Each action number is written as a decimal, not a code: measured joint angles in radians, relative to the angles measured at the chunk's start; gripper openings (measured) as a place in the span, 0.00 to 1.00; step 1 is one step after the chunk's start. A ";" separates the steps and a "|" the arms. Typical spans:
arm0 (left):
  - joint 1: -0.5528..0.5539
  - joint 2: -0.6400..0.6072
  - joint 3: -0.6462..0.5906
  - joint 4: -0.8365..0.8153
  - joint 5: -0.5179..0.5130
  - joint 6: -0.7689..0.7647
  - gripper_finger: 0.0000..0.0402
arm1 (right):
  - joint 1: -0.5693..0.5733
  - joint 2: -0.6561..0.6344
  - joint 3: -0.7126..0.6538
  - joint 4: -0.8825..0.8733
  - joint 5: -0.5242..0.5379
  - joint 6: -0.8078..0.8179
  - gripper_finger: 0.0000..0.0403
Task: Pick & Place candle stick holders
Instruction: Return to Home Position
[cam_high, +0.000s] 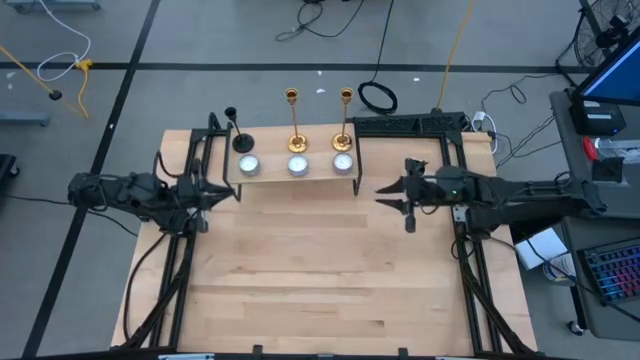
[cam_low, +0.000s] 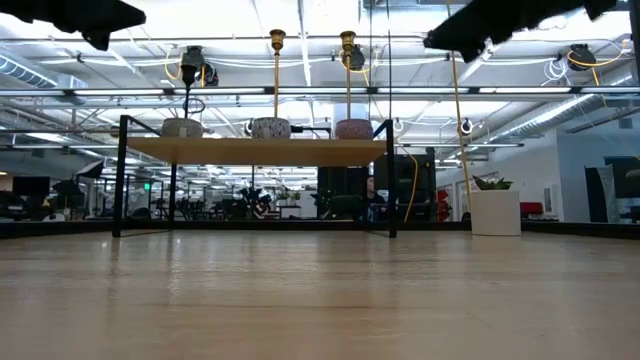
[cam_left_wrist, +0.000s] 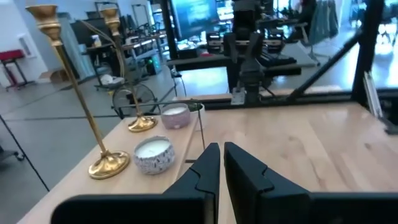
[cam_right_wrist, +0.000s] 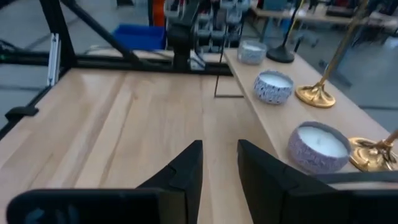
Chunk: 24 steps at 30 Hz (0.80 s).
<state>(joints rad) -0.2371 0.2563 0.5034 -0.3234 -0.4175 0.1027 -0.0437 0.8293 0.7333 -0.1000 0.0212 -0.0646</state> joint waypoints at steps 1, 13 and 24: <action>0.000 -0.007 0.000 -0.011 0.008 0.017 0.08 | 0.000 -0.029 -0.041 0.034 0.000 0.000 0.23; 0.000 -0.017 -0.012 -0.085 0.112 0.106 0.08 | 0.000 -0.333 -0.317 0.252 0.000 0.034 0.23; 0.000 -0.017 -0.201 0.172 0.174 0.139 0.08 | 0.000 -0.469 -0.501 0.356 0.001 0.035 0.23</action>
<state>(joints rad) -0.2375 0.2398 0.3022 -0.1511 -0.2440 0.2417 -0.0437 0.3605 0.2322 0.2558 0.0222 -0.0295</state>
